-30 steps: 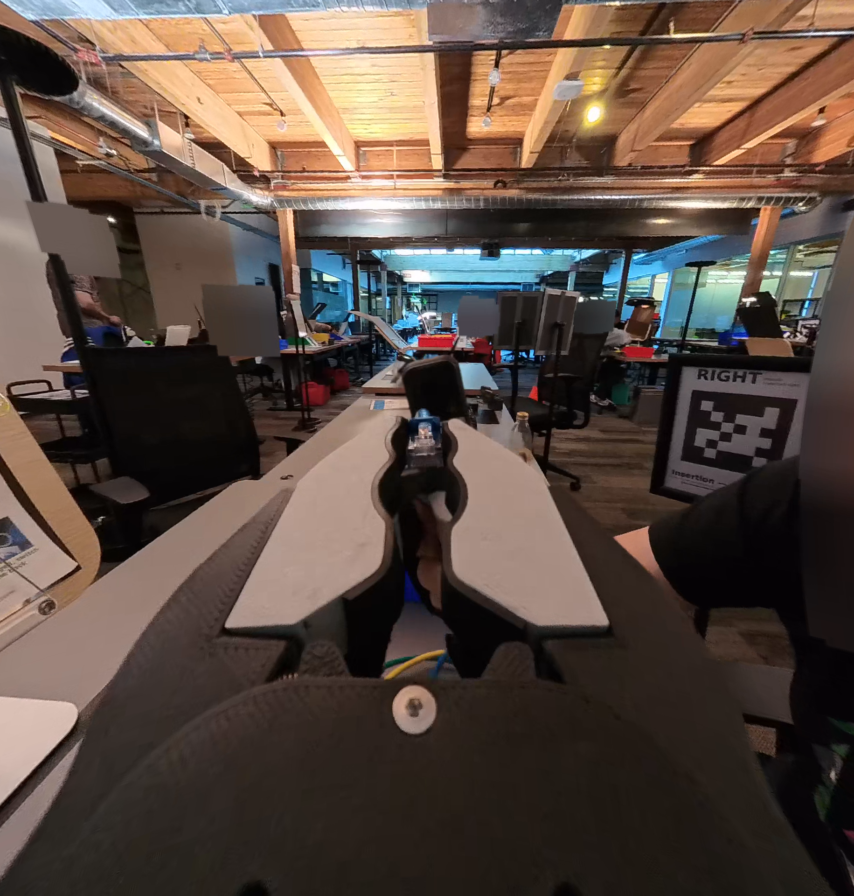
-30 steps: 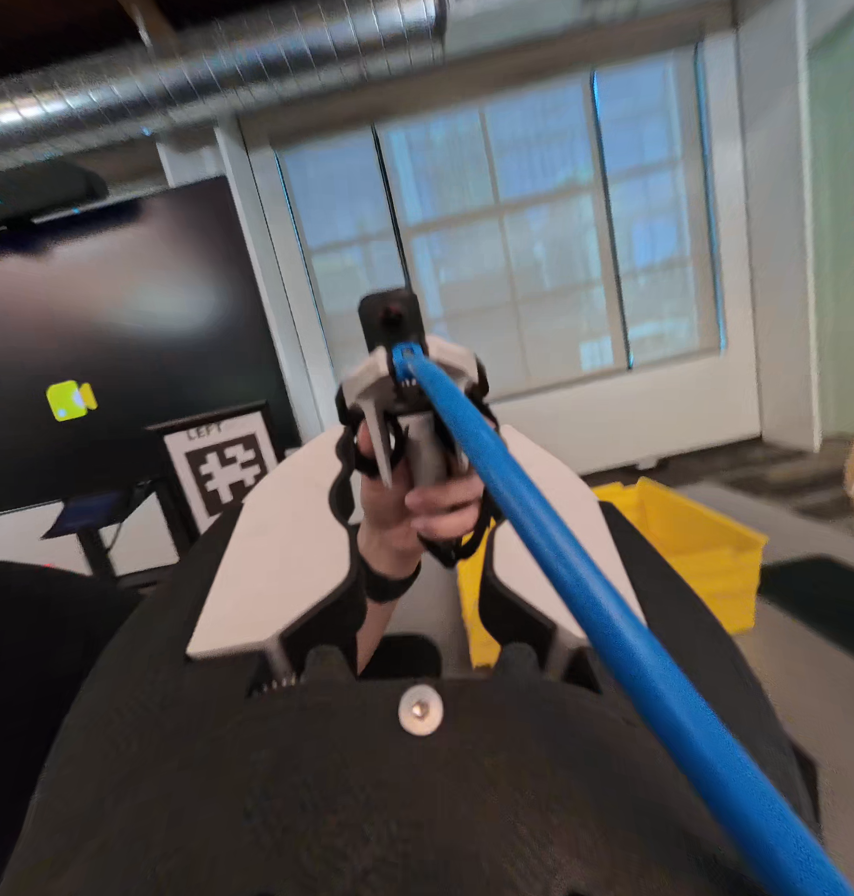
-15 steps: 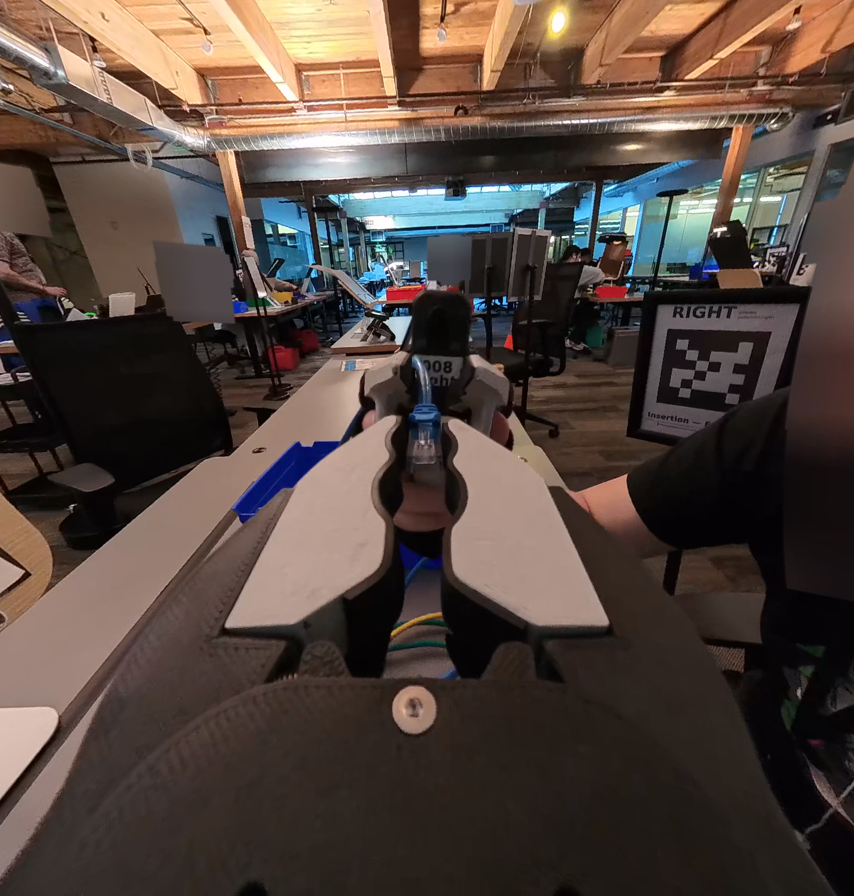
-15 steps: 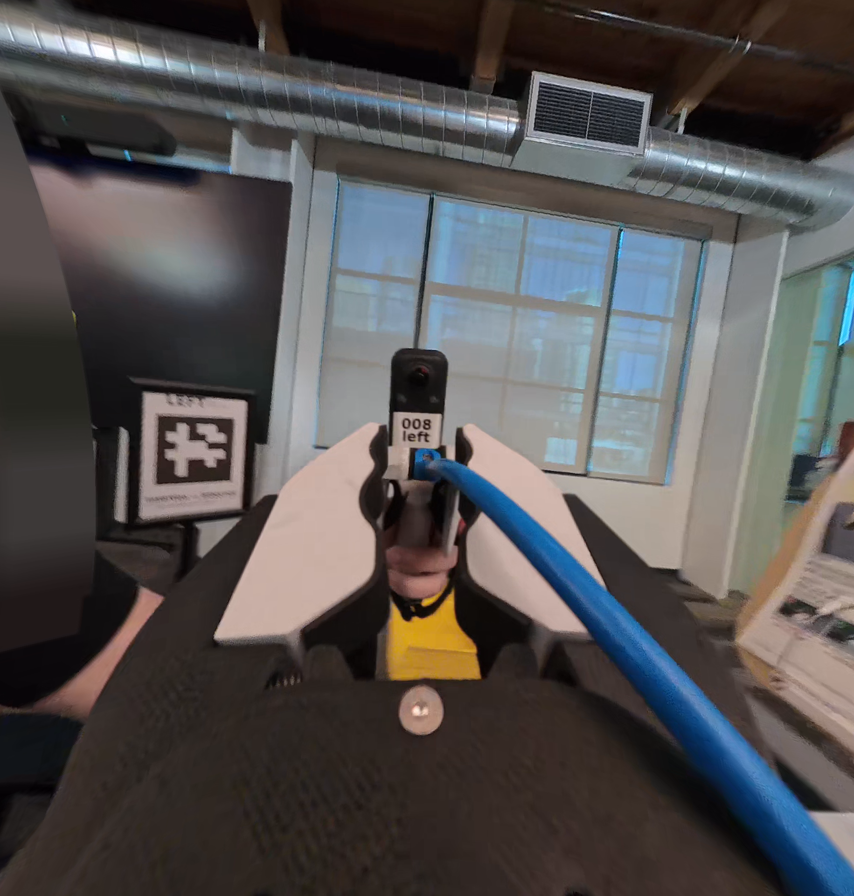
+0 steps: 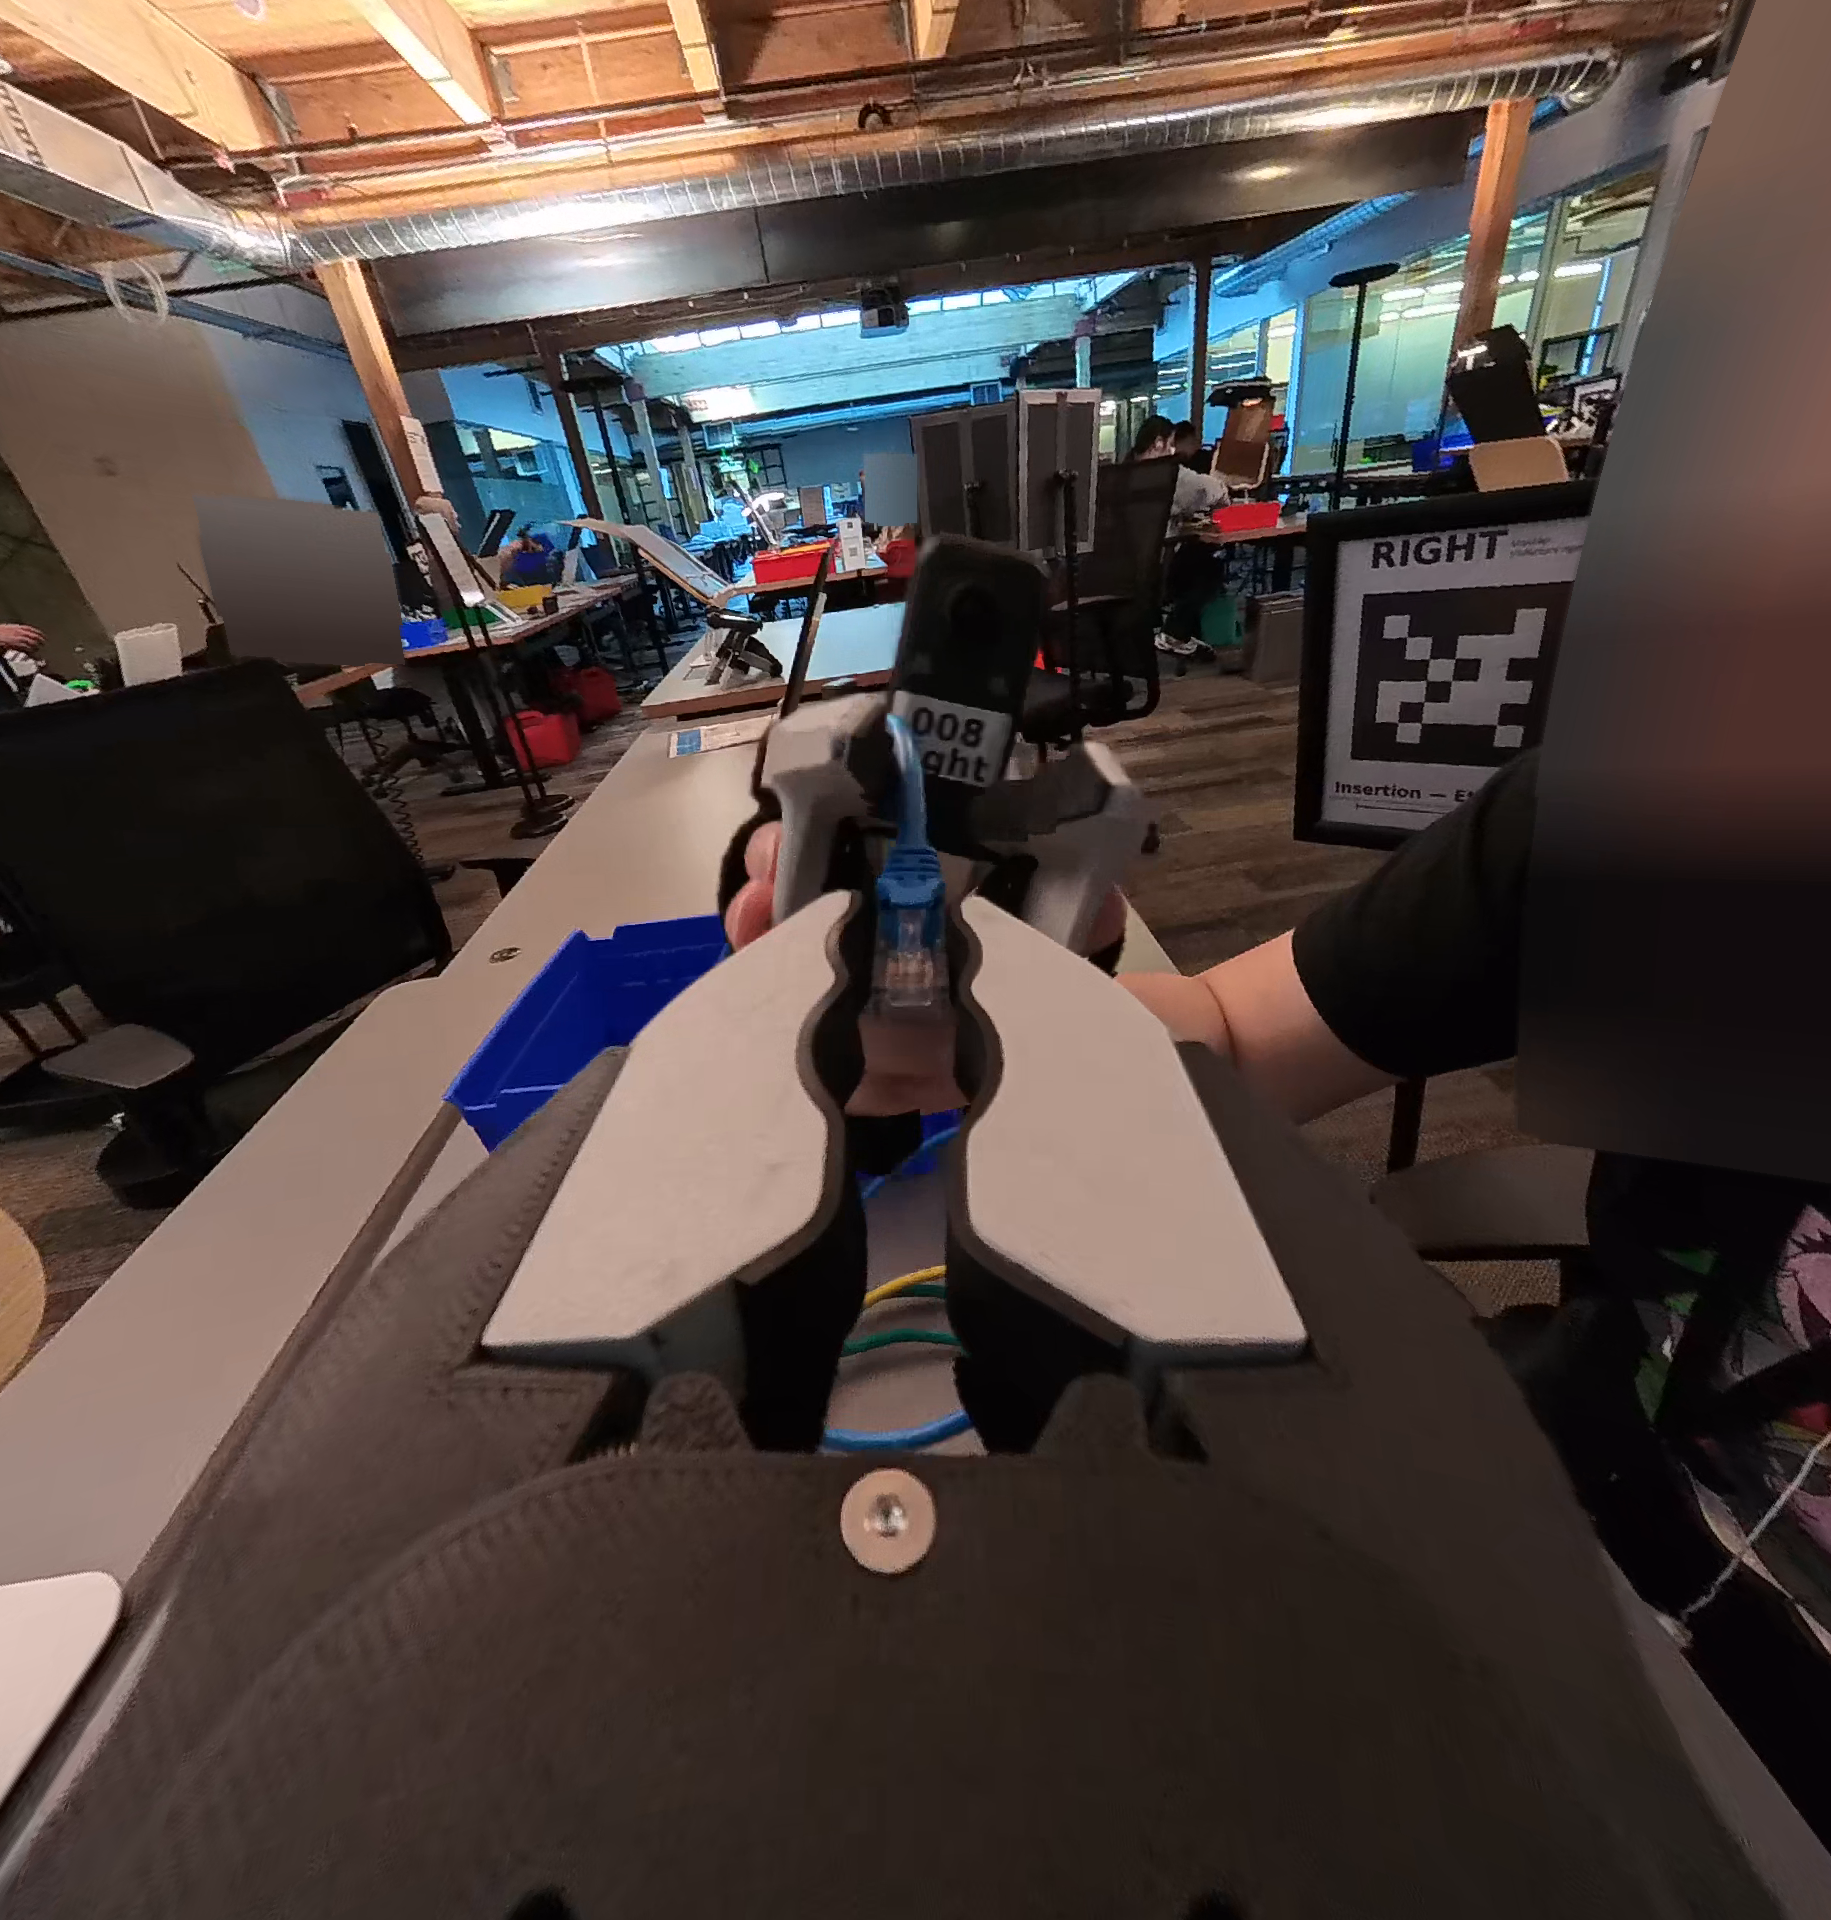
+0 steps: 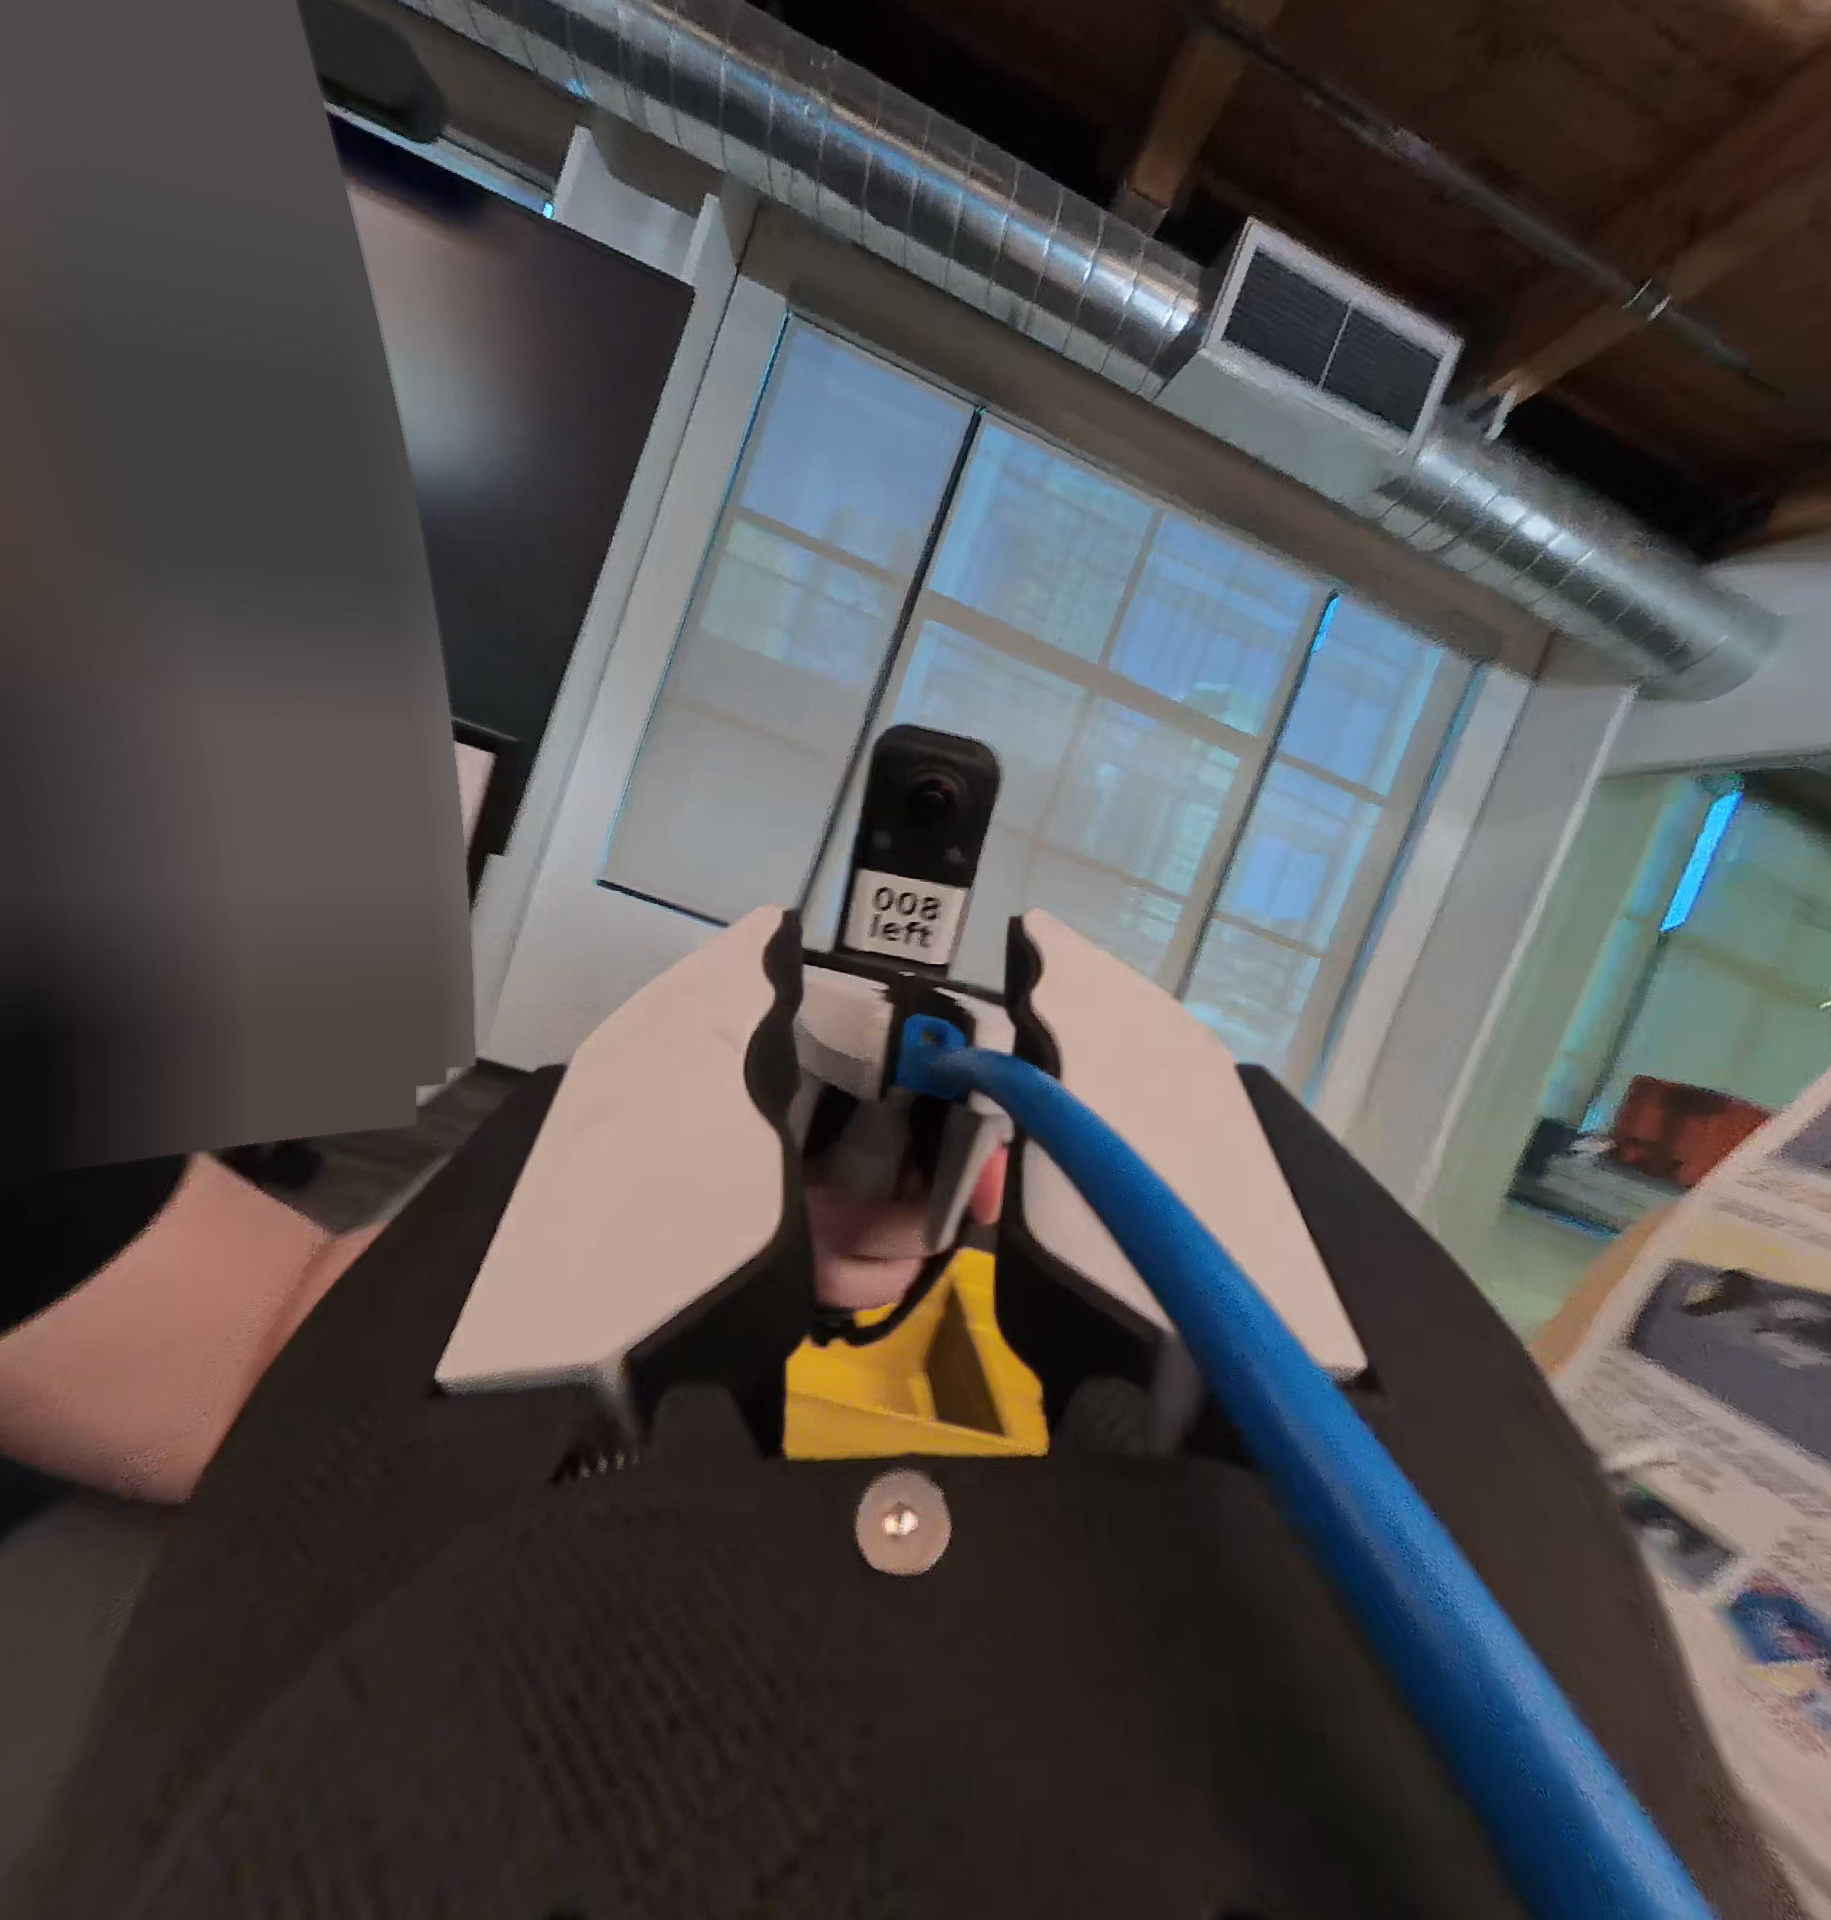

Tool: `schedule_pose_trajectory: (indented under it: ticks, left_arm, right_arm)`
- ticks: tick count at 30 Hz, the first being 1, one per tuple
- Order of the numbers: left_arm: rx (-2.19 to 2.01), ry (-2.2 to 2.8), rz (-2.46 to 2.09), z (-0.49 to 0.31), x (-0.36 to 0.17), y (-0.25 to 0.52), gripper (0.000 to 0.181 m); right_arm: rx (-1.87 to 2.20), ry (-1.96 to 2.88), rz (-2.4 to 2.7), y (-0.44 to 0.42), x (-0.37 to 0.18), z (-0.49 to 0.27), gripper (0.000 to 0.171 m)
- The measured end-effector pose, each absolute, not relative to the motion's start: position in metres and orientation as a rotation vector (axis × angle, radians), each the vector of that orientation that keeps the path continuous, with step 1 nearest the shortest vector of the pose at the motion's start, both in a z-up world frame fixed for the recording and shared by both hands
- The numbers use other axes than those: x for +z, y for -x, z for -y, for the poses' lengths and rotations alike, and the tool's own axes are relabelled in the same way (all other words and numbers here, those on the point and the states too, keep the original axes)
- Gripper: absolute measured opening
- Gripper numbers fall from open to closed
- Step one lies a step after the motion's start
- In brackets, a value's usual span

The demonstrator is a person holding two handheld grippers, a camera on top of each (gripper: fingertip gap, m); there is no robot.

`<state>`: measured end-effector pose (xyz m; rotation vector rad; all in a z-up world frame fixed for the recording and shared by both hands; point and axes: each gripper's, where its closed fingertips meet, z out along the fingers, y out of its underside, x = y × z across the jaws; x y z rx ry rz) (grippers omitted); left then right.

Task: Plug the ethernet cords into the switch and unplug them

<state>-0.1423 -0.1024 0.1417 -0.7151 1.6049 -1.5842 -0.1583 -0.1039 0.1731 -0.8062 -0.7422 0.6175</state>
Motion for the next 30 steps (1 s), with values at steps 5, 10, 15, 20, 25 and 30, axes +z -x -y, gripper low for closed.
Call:
schedule_pose_trajectory:
  ticks: [5,10,15,20,25,30]
  left_arm:
    - [-1.579,0.715,-1.610,0.103,0.141,0.143,0.012]
    - [-1.515,0.734,-1.628,0.101,0.135,0.137,0.012]
    - [-1.474,0.759,-1.631,0.097,0.130,0.132,0.012]
    - [-1.393,0.770,-1.643,0.093,0.124,0.128,0.012]
    - [-1.364,0.787,-1.642,0.089,0.121,0.126,0.012]
    - [-1.327,0.801,-1.649,0.085,0.118,0.125,0.011]
  right_arm:
    - [0.511,0.778,0.830,0.142,0.177,0.114,0.023]
    - [0.444,0.959,0.943,0.137,0.163,0.106,0.020]
    - [0.429,1.144,0.963,0.132,0.148,0.093,0.011]
    - [0.569,1.197,0.915,0.131,0.147,0.091,0.011]
    - [0.589,1.244,0.910,0.128,0.143,0.087,0.007]
    - [0.627,1.281,0.914,0.126,0.136,0.084,0.007]
